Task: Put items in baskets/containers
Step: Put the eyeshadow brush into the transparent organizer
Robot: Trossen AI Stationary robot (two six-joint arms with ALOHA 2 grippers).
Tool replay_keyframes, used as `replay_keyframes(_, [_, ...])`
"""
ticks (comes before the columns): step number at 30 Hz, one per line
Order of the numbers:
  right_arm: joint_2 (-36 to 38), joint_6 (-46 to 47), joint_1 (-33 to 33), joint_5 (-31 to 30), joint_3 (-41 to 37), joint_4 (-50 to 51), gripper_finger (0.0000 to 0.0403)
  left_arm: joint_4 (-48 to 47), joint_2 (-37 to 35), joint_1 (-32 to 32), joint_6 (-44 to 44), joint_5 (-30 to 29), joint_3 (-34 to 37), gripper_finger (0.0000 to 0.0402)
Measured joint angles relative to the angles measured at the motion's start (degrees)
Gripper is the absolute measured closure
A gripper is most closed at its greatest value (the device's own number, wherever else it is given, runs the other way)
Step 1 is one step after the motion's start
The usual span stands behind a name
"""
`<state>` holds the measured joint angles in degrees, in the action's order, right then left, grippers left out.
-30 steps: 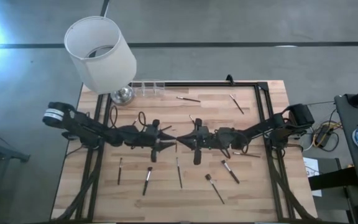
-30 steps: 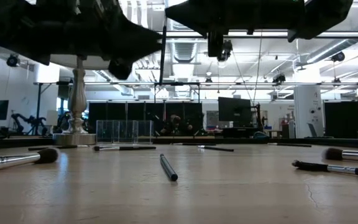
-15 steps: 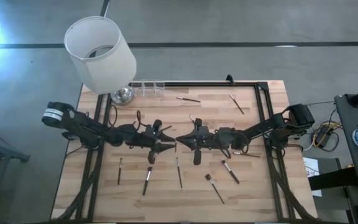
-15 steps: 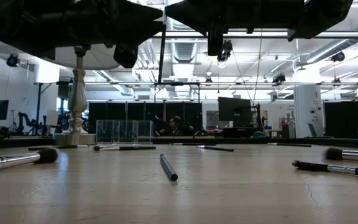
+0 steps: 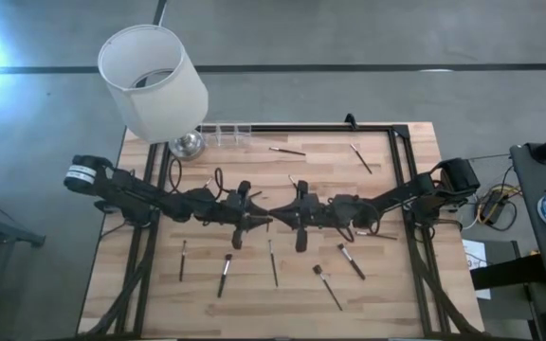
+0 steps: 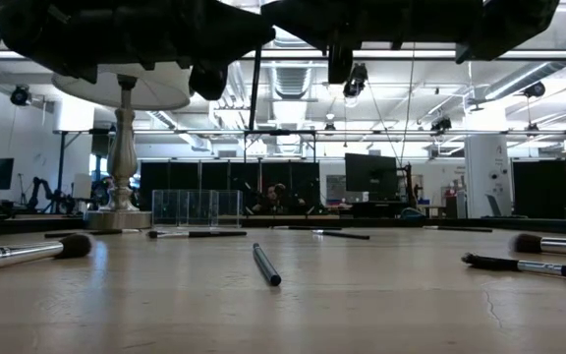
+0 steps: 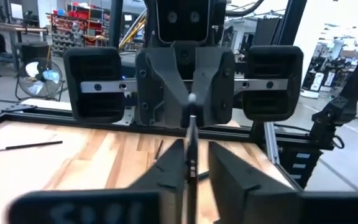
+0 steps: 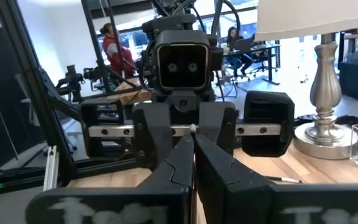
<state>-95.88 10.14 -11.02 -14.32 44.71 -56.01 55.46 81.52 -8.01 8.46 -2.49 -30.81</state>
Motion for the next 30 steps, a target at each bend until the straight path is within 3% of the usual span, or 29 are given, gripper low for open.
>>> replay_keyframes(2, [0.0,-0.6,0.0,-0.01,0.0,0.01,0.0394,0.0,0.0,0.02,-0.32,-0.05,0.0,0.0387])
replay_keyframes(5, [0.0,-1.4,0.01,-0.75,0.0,0.54,0.0394,-1.36,-0.28,0.3,-0.95,-1.4,-0.04,0.039])
replay_keyframes(11, [0.36,-2.96,0.08,-4.93,0.0,3.47,0.0365,-8.33,-3.68,2.06,-2.61,-8.34,0.0,0.0392])
replay_keyframes(17, [4.76,-5.76,1.64,-7.36,-0.29,12.54,0.0333,-15.58,-8.63,6.75,-2.6,-15.46,0.07,0.0392])
replay_keyframes(24, [10.47,-9.97,6.14,-3.61,-4.44,19.67,0.0385,-16.5,-7.1,16.55,-0.77,-16.08,0.07,0.0392])
replay_keyframes(30, [15.16,-10.19,13.04,2.56,-10.41,17.49,0.0394,-10.44,1.52,23.57,0.43,-16.72,-5.72,0.0392])
